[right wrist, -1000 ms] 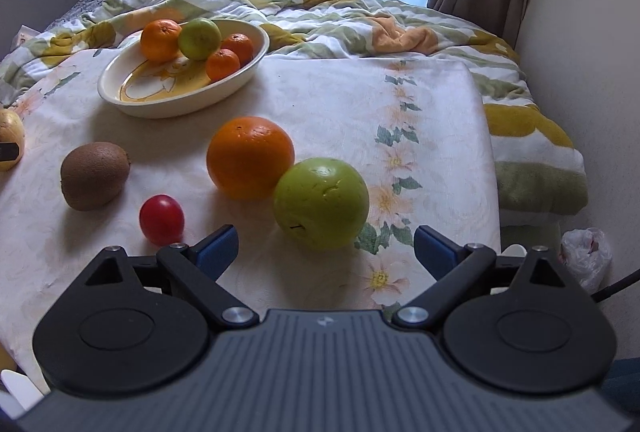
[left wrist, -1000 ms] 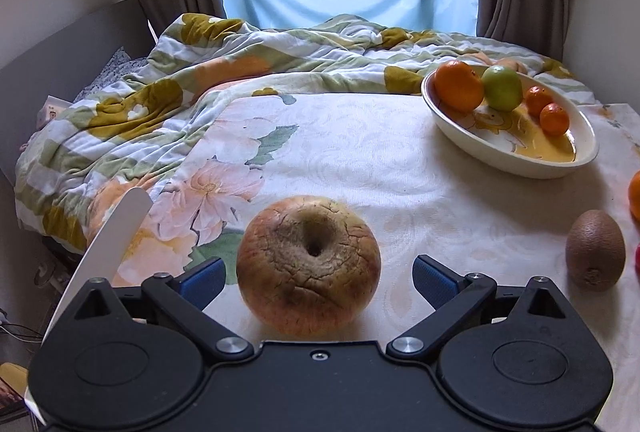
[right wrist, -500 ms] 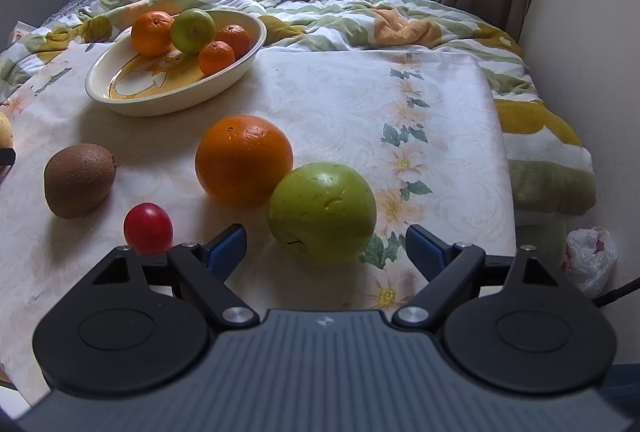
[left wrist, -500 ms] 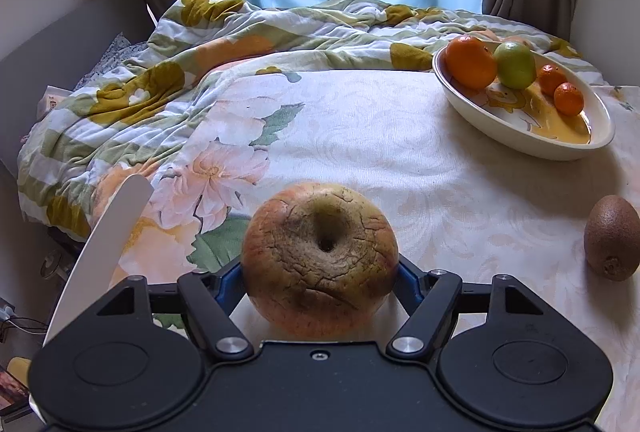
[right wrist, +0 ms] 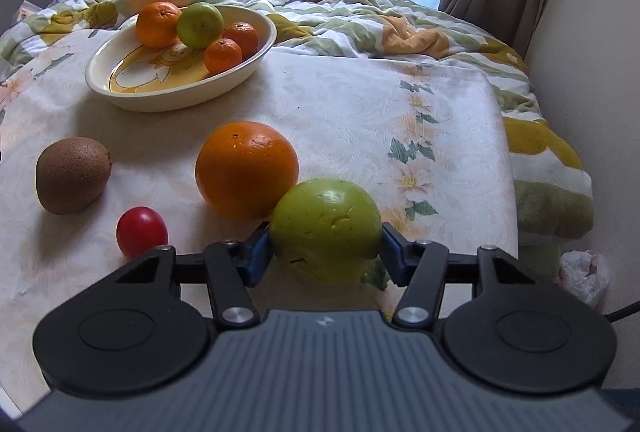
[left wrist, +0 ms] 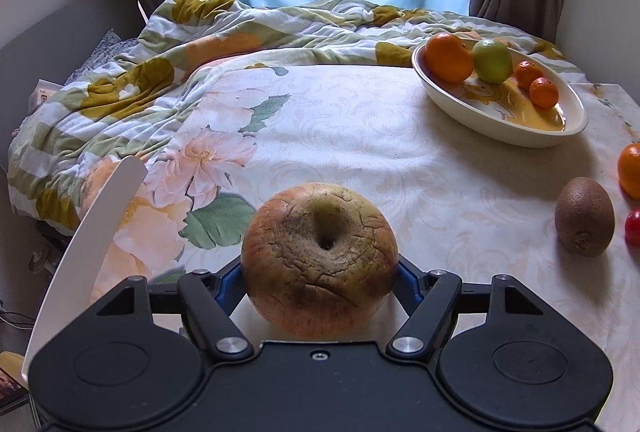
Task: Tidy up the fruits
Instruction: 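Grasp the wrinkled apple with the left gripper while the right gripper grasps the green apple, then carry the wrinkled apple into the white bowl and open the left gripper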
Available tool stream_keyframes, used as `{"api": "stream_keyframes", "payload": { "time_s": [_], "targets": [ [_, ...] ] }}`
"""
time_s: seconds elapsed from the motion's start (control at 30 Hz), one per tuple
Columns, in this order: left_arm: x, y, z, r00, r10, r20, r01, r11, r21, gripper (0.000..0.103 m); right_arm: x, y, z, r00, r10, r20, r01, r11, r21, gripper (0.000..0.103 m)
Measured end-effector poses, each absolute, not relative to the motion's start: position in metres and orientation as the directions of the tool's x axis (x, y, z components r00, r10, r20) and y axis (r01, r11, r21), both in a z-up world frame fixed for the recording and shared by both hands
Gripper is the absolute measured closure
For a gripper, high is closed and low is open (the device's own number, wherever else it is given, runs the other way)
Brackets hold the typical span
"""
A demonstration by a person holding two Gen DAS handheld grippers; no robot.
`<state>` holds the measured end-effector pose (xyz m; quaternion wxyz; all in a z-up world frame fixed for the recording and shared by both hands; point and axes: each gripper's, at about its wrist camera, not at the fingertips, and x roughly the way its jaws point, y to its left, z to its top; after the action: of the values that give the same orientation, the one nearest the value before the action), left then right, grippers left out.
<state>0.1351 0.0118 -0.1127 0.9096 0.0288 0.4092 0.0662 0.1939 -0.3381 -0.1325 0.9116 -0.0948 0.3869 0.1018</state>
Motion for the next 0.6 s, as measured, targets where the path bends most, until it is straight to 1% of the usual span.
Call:
{"api": "stream_keyframes", "payload": {
  "time_s": [0.27,0.6],
  "targets": [
    [0.120,0.005,-0.093,0.673,0.127,-0.728,-0.094,0.992,0.086,0.027,0.185,-0.346,-0.124,0.684,0.115,-0.721,-0.239,0.968,-0.073,0.032],
    [0.099,-0.005,-0.043,0.715,0.116,-0.690,-0.100,0.993,0.063,0.027,0.168,-0.358,-0.084,0.707,0.126,-0.696,-0.230,0.972,-0.058,0.032]
  ]
}}
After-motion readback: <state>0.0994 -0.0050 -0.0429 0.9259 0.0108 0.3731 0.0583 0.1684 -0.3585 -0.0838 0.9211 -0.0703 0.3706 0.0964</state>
